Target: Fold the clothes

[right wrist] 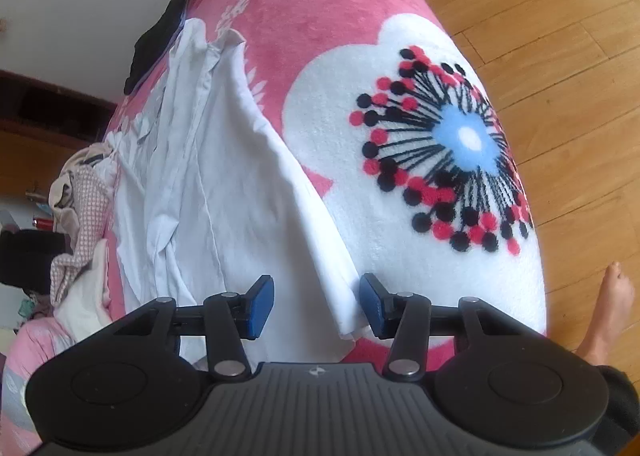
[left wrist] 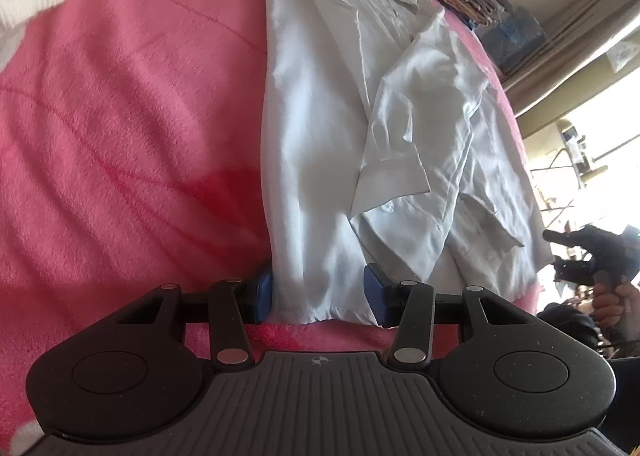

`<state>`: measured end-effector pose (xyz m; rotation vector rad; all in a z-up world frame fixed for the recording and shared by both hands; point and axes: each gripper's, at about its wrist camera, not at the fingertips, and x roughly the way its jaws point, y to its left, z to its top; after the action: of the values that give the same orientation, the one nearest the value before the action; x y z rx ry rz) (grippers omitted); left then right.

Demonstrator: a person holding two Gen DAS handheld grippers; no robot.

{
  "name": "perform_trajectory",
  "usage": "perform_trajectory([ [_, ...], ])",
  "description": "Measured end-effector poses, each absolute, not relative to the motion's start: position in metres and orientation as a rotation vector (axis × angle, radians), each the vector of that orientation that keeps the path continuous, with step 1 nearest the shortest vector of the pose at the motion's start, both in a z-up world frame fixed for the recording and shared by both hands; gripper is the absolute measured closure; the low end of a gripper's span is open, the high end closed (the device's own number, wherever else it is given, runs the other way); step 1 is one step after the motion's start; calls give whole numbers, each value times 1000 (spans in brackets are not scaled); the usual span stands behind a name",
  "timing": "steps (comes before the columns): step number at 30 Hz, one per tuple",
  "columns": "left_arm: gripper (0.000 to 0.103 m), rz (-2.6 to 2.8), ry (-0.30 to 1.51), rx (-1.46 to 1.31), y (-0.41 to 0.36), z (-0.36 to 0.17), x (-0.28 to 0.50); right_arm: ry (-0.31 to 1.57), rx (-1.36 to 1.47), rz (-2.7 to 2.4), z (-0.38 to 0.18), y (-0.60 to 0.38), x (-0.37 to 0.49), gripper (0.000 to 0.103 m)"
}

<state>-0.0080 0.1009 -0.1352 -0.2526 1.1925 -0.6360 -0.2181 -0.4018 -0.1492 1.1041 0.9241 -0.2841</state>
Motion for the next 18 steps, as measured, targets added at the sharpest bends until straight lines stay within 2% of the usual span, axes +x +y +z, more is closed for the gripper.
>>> perform_trajectory([
  [1,56,-632,1186,-231,99,-134,-9,922,1102,-283,-149,-402,-218,53],
  [3,72,-625,1174,-187,95,-133,-12,925,1079,-282,-148,-400,-218,60],
  [5,84,-617,1174,-161,93,-133,-15,927,1084,-275,-149,-397,-219,89],
  [6,90,-617,1178,-170,93,-134,-15,929,1087,-272,-149,-395,-220,92],
  [7,91,-619,1182,-180,94,-134,-15,930,1089,-269,-150,-394,-220,94],
  [11,89,-643,1194,-207,95,-135,-15,930,1115,-259,-153,-390,-222,95],
  [14,68,-647,1191,-271,103,-135,-13,913,1146,-236,-151,-388,-221,93],
  [18,62,-620,1186,-338,111,-136,-6,913,1124,-248,-150,-388,-220,93],
])
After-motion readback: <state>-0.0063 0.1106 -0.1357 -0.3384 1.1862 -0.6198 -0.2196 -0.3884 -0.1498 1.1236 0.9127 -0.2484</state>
